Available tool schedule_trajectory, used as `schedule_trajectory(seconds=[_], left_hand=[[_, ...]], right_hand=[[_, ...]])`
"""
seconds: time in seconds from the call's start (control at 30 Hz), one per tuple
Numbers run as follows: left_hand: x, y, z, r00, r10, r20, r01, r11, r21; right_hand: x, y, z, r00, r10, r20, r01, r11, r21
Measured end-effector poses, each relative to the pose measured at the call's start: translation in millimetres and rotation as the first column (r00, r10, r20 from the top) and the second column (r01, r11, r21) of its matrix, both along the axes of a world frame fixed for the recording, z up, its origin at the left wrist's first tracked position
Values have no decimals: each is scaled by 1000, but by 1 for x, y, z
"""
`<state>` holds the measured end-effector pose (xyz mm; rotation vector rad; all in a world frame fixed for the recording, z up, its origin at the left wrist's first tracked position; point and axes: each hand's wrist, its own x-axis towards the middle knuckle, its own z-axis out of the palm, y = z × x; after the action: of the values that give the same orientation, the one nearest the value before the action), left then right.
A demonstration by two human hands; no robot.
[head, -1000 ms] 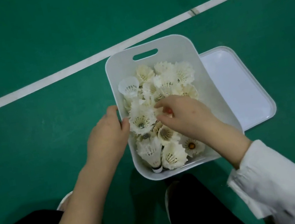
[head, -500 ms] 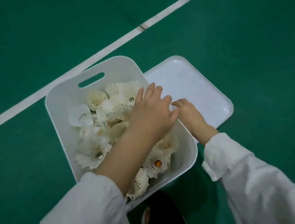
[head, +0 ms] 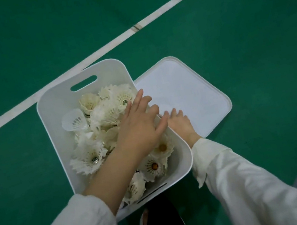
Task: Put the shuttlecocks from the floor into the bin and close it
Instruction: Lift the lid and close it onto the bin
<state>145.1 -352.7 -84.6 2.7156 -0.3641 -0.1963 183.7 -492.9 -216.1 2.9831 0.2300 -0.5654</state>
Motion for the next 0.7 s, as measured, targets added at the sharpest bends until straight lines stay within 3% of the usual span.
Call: schedule_trajectory(seconds=[0.13,0.27,0.33,0.4,0.5,0.6,0.7], left_hand=[[2,-8,3,1000,-3,21,2,999,53],[10,-7,32,999,-51,11,48,979,199],[14,-4,54,999,37,28,-40,991,127],[15,4,75,981,191,36,-189,981,-45],[14,25,101,932,359,-39,-357,898,-256],[6,55,119,893,436,-115,-448,835,-319],[-11,88,125,847,515,-133,-527,781,-333]], right_hand=[[9,-15,67,981,-42,192,19,993,120],[8,-23,161,888,-247,388,131,944,303],[-2,-15,199,855,-260,449,70,915,397],[-16,0,235,835,-244,493,-18,883,469],[-37,27,275,803,-211,558,-167,818,550],[-58,53,299,789,-209,578,-272,725,633],[-78,73,314,839,-276,469,-273,532,802]])
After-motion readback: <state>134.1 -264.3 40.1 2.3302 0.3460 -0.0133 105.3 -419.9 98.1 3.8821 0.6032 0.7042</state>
